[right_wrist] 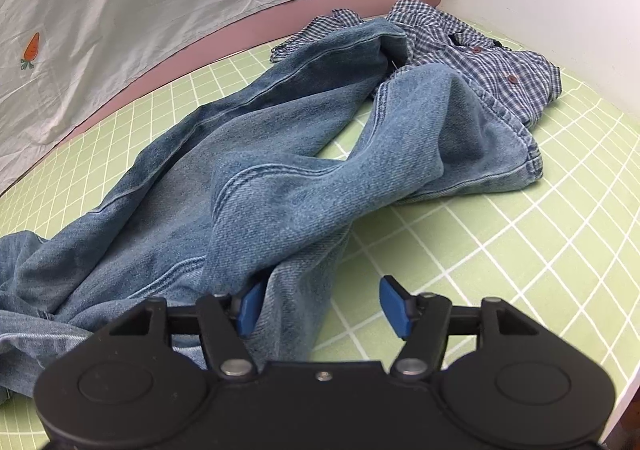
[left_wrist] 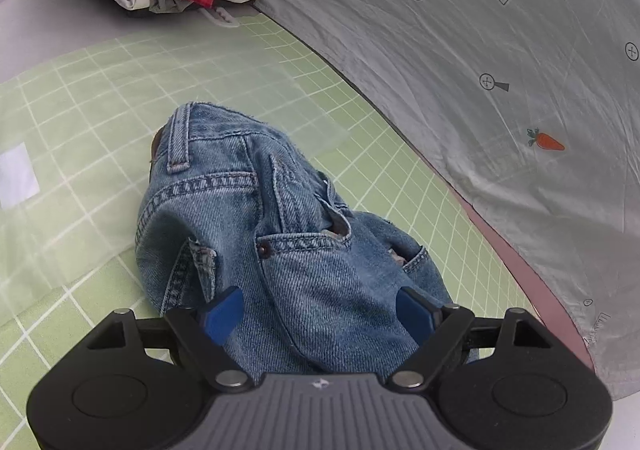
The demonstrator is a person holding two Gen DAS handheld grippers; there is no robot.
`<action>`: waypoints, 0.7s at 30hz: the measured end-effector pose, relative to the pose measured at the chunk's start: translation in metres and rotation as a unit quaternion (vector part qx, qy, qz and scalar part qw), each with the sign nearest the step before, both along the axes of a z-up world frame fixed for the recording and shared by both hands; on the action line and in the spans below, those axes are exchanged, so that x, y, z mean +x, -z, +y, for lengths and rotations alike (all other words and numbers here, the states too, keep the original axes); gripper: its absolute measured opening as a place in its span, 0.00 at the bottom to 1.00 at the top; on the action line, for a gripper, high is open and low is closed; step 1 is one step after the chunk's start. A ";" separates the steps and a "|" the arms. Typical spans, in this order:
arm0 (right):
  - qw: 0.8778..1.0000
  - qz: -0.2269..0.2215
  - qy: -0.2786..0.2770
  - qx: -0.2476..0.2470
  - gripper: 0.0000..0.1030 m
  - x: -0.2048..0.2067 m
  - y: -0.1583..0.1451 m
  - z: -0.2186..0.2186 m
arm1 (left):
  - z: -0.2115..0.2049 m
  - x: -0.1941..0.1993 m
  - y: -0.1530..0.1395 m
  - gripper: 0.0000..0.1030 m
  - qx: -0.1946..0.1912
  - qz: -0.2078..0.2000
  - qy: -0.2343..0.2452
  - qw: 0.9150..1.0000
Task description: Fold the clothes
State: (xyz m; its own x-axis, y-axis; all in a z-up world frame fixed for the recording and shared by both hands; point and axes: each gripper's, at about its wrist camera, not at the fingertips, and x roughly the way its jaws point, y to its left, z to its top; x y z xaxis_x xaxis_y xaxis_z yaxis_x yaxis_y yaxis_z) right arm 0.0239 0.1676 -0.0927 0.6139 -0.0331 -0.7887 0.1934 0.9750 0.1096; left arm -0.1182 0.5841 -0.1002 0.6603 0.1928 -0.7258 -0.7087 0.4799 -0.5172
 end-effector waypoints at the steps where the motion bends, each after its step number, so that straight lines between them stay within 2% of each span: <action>1: 1.000 0.001 0.004 0.001 0.63 -0.001 0.000 -0.001 | 0.003 0.003 0.003 0.81 -0.007 0.008 -0.003 1.000; 3: 1.000 0.001 0.014 0.004 0.65 -0.003 0.001 -0.002 | 0.008 0.007 0.006 0.80 -0.013 0.014 -0.009 1.000; 4: 1.000 0.000 0.016 0.004 0.65 -0.003 0.000 -0.002 | 0.009 0.009 0.007 0.73 -0.009 0.018 -0.011 1.000; 5: 1.000 -0.001 0.018 0.004 0.65 -0.004 0.000 -0.001 | 0.010 0.010 0.008 0.47 -0.004 0.022 -0.012 1.000; 6: 1.000 -0.002 0.020 0.004 0.65 -0.005 -0.001 -0.001 | 0.011 0.011 0.008 0.30 0.003 0.030 -0.012 0.999; 7: 1.000 -0.003 0.022 0.003 0.65 -0.006 -0.002 0.000 | 0.012 0.012 0.008 0.21 0.010 0.040 -0.010 0.999; 8: 1.000 -0.004 0.022 0.002 0.65 -0.006 -0.002 0.001 | 0.013 0.010 0.007 0.17 0.017 0.038 -0.011 0.999; 9: 1.000 -0.006 0.022 -0.001 0.65 -0.007 -0.003 0.003 | 0.014 0.006 0.003 0.15 0.026 0.034 -0.013 0.999; 11: 1.000 -0.010 0.023 -0.005 0.65 -0.008 -0.006 0.007 | 0.017 -0.006 -0.014 0.13 0.069 0.035 -0.016 0.997; 15: 0.999 -0.024 0.020 -0.008 0.65 -0.013 -0.012 0.017 | 0.038 -0.049 -0.047 0.13 0.107 0.025 -0.046 0.993; 19: 0.999 -0.030 0.013 -0.008 0.66 -0.018 -0.016 0.027 | 0.057 -0.099 -0.049 0.13 0.133 0.066 -0.093 0.984; 21: 0.999 -0.033 0.008 -0.012 0.68 -0.021 -0.017 0.033 | 0.067 -0.119 -0.037 0.13 0.144 0.107 -0.119 0.977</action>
State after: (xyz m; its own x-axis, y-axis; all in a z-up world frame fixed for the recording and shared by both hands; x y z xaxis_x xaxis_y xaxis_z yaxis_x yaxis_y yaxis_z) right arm 0.0025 0.2007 -0.0755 0.6634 -0.0619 -0.7457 0.2022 0.9743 0.0990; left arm -0.2376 0.6514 -0.0636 0.4108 0.5379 -0.7361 -0.8948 0.3927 -0.2124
